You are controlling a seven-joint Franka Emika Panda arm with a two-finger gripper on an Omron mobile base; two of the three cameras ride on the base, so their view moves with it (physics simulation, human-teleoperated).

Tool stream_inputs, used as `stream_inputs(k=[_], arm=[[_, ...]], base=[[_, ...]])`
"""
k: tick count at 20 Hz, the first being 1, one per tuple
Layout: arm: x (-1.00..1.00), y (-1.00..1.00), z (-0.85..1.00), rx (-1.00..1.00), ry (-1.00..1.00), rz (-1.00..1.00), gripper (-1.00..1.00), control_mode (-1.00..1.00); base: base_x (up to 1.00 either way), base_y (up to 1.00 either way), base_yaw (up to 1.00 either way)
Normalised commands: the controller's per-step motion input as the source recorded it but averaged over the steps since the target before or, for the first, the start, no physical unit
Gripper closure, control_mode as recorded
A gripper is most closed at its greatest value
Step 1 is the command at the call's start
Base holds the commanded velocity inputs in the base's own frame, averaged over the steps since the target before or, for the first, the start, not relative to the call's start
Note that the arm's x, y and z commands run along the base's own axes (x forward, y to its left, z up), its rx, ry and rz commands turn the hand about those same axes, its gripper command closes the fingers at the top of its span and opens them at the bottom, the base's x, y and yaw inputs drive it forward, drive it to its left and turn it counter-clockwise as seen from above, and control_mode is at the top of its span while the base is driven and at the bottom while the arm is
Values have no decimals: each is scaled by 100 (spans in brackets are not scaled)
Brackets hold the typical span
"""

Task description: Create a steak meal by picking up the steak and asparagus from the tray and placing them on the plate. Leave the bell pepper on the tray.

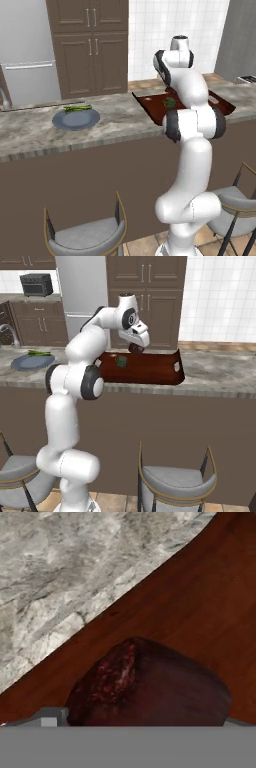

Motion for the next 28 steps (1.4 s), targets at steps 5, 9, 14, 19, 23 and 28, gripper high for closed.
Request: stream_inputs(k=[5, 9, 14, 19, 23, 28], arm=[[-95, 29, 53, 0, -22, 5, 100, -100], [-90, 45, 65, 0, -17, 4, 100, -100], [-77, 71, 37, 0, -2, 7, 100, -100], [-52, 87, 16, 0, 7, 8, 100, -100], [-35, 89, 14, 0, 10, 7, 100, -100], [-12, 97, 4, 0, 11, 6, 100, -100]], base=[[0, 0, 0], [0, 0, 0], [0, 0, 0], [0, 0, 0], [0, 0, 0], [0, 0, 0]])
